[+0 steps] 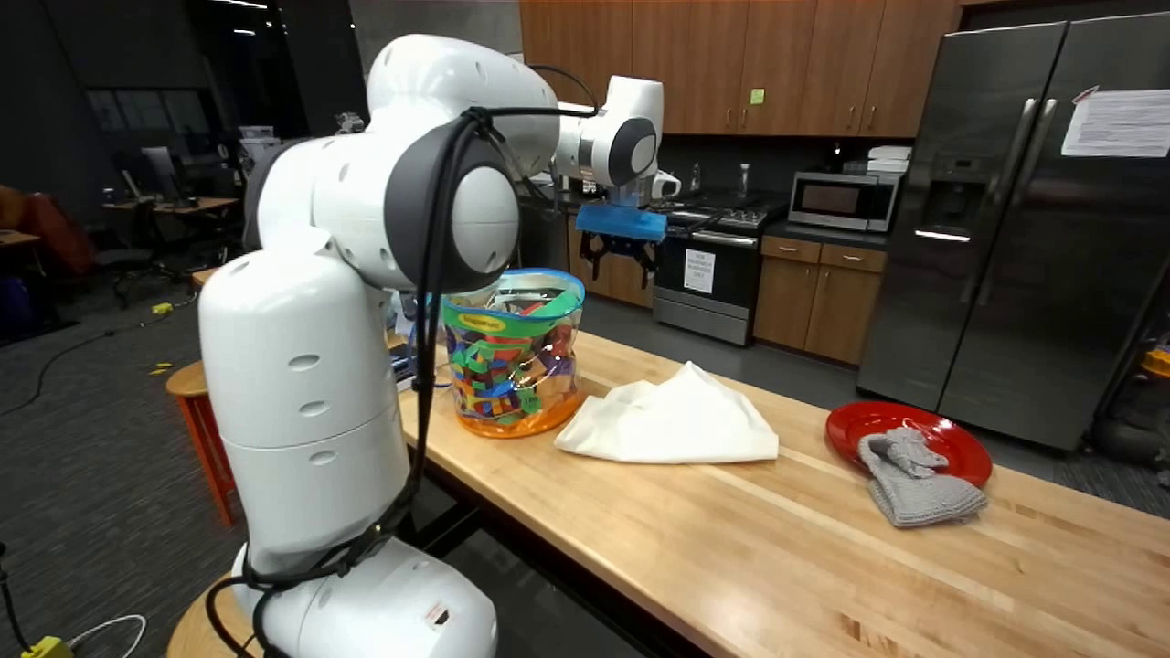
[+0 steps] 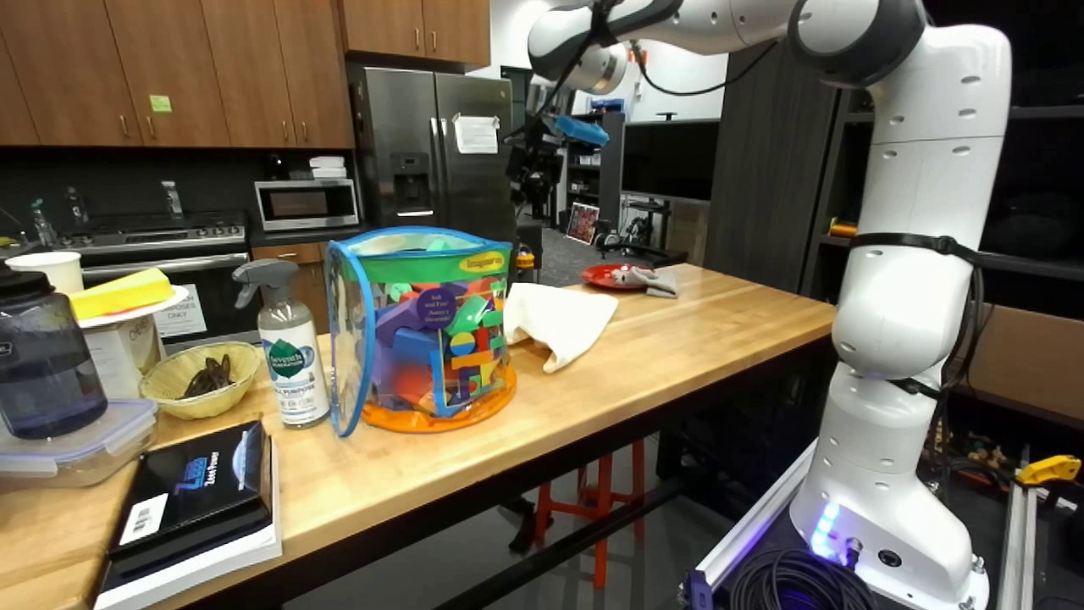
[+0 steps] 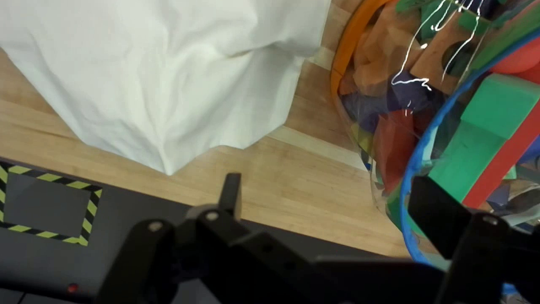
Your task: Remove the green block from the toy bag
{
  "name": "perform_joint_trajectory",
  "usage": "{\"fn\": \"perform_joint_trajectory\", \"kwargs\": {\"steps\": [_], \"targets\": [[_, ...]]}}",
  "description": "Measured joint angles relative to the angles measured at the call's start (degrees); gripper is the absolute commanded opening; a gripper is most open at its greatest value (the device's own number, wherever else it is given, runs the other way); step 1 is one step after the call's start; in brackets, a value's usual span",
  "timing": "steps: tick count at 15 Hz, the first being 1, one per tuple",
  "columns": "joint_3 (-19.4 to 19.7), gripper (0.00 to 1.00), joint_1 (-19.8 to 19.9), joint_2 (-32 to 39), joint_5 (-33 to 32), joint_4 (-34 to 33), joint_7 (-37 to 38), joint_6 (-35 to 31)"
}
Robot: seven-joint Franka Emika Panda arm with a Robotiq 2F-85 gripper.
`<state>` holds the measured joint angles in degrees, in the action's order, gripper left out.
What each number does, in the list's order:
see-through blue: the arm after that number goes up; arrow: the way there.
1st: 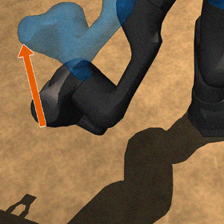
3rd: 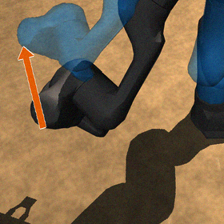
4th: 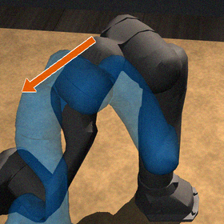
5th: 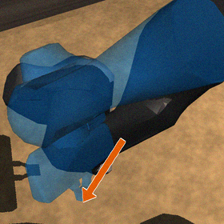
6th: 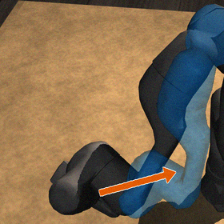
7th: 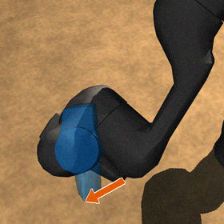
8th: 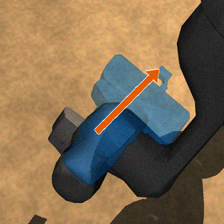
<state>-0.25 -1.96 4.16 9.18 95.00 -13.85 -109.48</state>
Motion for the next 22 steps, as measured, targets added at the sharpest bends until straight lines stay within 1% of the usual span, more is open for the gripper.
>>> {"fn": "perform_joint_trajectory", "kwargs": {"steps": [8,13,18,22], "targets": [[-5.10,1.00,-1.34,10.98,-0.01,-16.40,-4.49,5.74],[-8.25,1.00,-4.26,17.32,-0.93,-24.46,-6.56,11.51],[-9.89,1.00,-7.32,22.35,-2.81,-29.26,-8.66,15.54],[-9.82,1.00,-7.67,24.47,-4.23,-30.78,-10.23,16.74]]}}
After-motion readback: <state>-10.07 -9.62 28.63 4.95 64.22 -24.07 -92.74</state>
